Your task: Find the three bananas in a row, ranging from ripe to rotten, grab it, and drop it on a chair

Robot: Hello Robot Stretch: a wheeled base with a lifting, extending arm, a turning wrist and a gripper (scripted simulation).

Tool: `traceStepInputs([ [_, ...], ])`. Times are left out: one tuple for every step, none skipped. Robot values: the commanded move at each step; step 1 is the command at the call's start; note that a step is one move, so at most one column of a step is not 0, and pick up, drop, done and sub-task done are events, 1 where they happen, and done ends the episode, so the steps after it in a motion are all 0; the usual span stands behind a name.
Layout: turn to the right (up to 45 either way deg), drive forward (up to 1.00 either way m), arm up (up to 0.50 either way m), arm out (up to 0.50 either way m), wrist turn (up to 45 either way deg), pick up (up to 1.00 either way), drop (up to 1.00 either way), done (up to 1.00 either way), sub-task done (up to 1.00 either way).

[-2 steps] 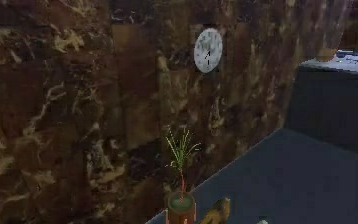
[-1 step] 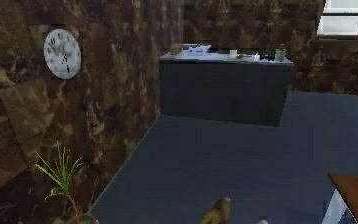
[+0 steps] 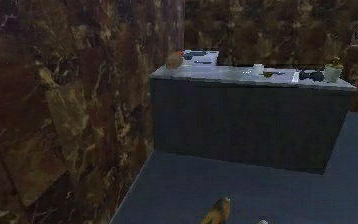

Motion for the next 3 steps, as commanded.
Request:
traceStepInputs([
  [6.0,0.00,0.00,0.00,0.0,0.00,0.00,0.00,0.00],
  [3.0,0.00,0.00,0.00,0.0,0.00,0.00,0.00,0.00],
  [0.0,0.40,0.00,0.00,0.0,0.00,0.00,0.00,0.00],
])
